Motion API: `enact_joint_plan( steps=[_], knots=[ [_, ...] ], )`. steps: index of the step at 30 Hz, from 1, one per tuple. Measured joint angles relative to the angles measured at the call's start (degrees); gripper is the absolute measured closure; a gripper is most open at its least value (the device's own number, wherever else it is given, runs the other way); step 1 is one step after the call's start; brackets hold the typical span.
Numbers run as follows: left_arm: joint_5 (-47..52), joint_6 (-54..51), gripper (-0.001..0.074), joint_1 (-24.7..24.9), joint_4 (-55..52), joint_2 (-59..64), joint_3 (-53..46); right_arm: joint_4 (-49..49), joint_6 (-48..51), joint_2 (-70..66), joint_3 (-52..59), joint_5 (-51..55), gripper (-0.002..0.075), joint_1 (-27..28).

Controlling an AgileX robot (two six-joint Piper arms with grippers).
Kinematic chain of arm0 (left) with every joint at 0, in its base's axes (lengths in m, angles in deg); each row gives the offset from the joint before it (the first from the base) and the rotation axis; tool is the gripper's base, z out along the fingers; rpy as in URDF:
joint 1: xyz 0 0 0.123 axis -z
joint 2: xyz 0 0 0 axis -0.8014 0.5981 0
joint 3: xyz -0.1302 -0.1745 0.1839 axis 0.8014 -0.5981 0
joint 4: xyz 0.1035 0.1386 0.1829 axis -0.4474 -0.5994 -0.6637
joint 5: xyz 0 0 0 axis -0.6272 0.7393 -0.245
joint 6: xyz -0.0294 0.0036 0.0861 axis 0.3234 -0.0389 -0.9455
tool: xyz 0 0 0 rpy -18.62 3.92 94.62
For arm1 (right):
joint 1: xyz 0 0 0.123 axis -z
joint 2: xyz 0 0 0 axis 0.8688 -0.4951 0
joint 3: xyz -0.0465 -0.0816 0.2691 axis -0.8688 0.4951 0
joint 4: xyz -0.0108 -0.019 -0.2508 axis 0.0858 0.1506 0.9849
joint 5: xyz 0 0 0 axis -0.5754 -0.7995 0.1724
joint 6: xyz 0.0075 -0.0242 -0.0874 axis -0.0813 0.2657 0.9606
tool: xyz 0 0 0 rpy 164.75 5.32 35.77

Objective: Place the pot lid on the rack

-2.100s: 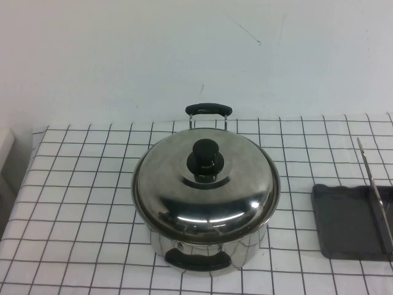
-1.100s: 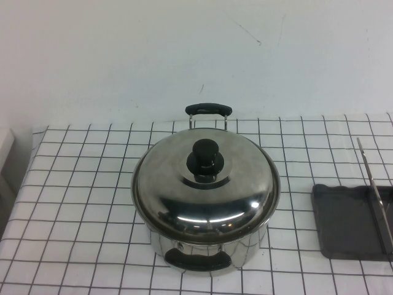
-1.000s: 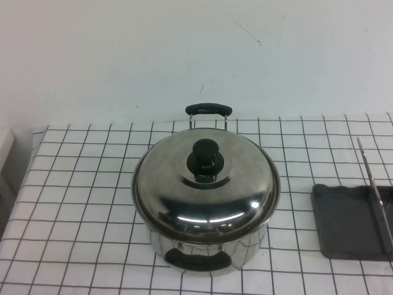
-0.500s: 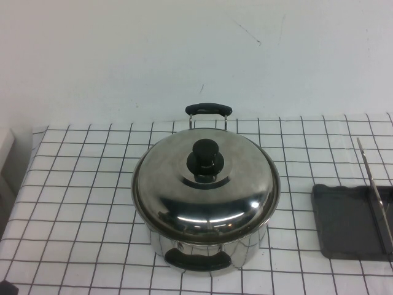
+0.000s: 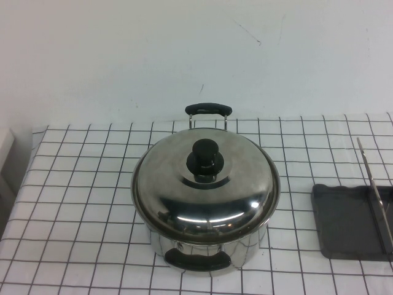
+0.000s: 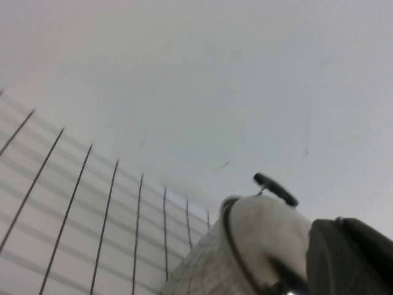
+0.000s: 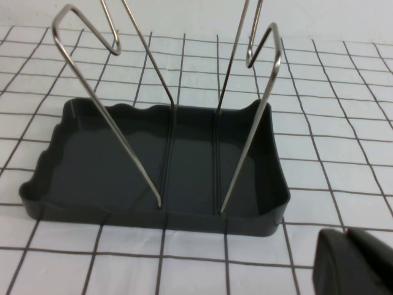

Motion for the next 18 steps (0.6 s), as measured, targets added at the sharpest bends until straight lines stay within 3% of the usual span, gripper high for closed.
enact_joint_plan(
  steps=[7, 12, 15, 18],
  knots=[
    [10.4, -8.9, 0.0737, 0.0, -9.8, 14.4, 22.5, 0.0, 0.0, 0.0, 0.0, 0.0, 0.0729, 0.0],
    [14.2, -17.2, 0.0737, 1.5, -13.0, 30.6, 31.7, 0.0, 0.0, 0.0, 0.0, 0.0, 0.0729, 0.0],
    [10.1, -15.3, 0.072, 6.6, -21.7, 37.6, 33.5, 0.0, 0.0, 0.0, 0.0, 0.0, 0.0729, 0.0],
    [4.0, -5.4, 0.0624, 15.3, -35.6, 42.9, 33.5, 0.0, 0.0, 0.0, 0.0, 0.0, 0.0729, 0.0]
  ],
)
